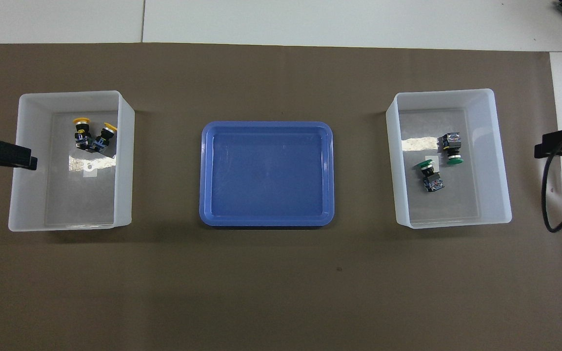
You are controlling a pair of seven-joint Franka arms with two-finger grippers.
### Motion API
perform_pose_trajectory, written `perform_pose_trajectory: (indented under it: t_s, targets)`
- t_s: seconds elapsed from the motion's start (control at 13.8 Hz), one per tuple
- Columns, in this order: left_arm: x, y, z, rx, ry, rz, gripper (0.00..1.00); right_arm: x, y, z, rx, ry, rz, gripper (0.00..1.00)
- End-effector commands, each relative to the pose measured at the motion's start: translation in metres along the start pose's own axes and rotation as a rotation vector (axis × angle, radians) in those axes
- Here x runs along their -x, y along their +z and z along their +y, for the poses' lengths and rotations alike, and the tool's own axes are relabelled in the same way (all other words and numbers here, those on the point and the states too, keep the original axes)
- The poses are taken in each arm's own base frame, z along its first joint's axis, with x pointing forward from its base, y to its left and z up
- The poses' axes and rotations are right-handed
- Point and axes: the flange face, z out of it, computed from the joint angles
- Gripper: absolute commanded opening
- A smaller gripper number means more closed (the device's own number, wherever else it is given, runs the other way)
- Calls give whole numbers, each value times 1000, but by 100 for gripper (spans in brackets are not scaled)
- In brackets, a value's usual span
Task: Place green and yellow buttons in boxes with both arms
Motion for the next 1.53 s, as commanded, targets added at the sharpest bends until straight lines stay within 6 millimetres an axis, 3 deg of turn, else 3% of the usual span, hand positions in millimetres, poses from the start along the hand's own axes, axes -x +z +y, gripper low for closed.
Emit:
perform_pose_trajectory:
  t_s: [0.0,1.45]
  targets:
    - [9,-2,0,-11,-9,-7,100,10,2,-3,-3,-47,-28,100]
    - [9,-2,0,-11,-9,-7,100,13,-2,-8,21,-104,-39,100]
